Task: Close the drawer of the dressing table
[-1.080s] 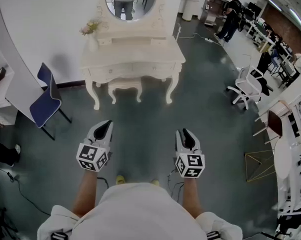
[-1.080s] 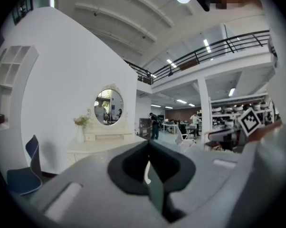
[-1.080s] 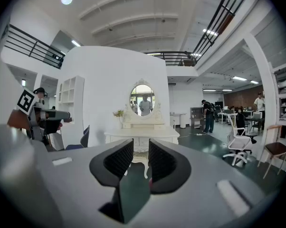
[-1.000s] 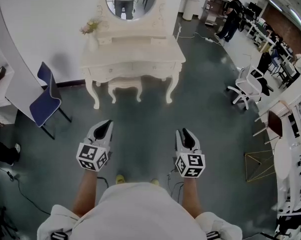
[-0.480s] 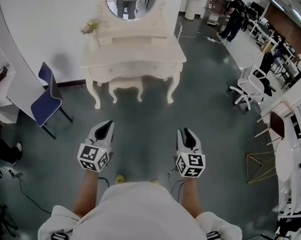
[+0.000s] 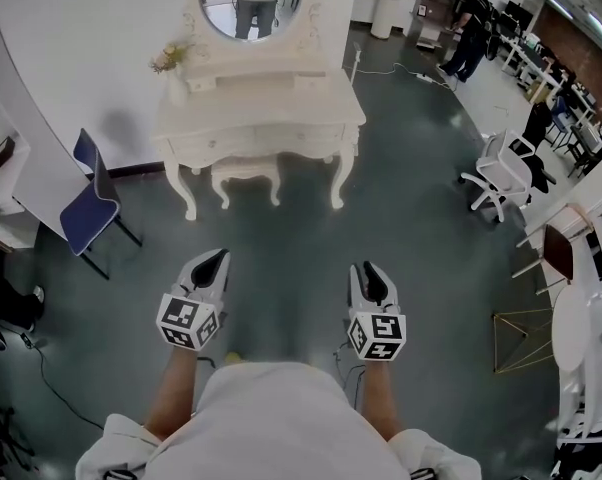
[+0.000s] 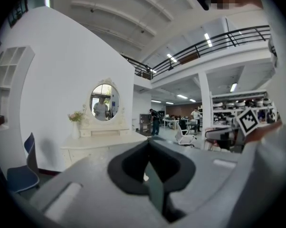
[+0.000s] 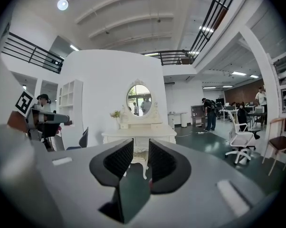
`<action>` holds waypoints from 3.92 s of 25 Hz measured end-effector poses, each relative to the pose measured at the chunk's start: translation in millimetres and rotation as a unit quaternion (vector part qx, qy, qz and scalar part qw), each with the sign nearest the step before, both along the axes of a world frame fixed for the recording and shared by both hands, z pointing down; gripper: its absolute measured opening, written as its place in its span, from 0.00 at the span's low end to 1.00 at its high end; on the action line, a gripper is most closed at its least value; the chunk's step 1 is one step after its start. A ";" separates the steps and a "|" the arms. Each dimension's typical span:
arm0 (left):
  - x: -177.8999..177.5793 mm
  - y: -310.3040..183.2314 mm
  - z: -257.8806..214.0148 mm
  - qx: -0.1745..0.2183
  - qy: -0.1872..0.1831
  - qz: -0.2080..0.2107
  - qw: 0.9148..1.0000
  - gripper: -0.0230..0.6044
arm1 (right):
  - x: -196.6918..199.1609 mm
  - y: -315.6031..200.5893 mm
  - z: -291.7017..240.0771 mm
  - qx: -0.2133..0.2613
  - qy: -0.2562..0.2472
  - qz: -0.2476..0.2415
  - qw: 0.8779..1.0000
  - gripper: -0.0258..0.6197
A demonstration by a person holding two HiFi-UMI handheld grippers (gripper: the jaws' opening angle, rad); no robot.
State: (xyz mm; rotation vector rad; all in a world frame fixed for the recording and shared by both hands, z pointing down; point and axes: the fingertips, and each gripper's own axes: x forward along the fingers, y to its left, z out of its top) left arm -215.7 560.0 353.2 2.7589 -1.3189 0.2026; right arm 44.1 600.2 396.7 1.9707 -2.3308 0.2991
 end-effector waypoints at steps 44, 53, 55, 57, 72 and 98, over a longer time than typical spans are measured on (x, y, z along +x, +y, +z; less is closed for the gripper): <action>13.2 -428.5 31.8 -0.053 0.034 0.083 0.995 0.04 | -4.7 -410.8 11.6 -0.042 0.035 0.078 0.995 0.19; 24.6 -481.0 45.1 -0.058 0.022 0.093 0.994 0.04 | 0.6 -472.0 25.3 -0.044 0.003 0.075 0.996 0.19; 26.5 -498.4 45.0 -0.053 0.017 0.088 0.995 0.04 | 2.7 -493.2 26.5 -0.041 0.001 0.069 0.997 0.19; 28.9 -517.5 46.2 -0.053 0.014 0.081 0.995 0.04 | 6.5 -515.6 26.5 -0.035 0.002 0.064 0.997 0.19; 89.0 -673.1 73.6 -0.079 0.005 0.049 0.996 0.04 | 66.3 -690.6 56.2 -0.048 -0.014 0.028 0.998 0.19; 168.3 -864.7 75.2 -0.092 -0.015 -0.018 0.996 0.04 | 115.9 -918.0 65.6 -0.074 -0.026 -0.081 0.994 0.20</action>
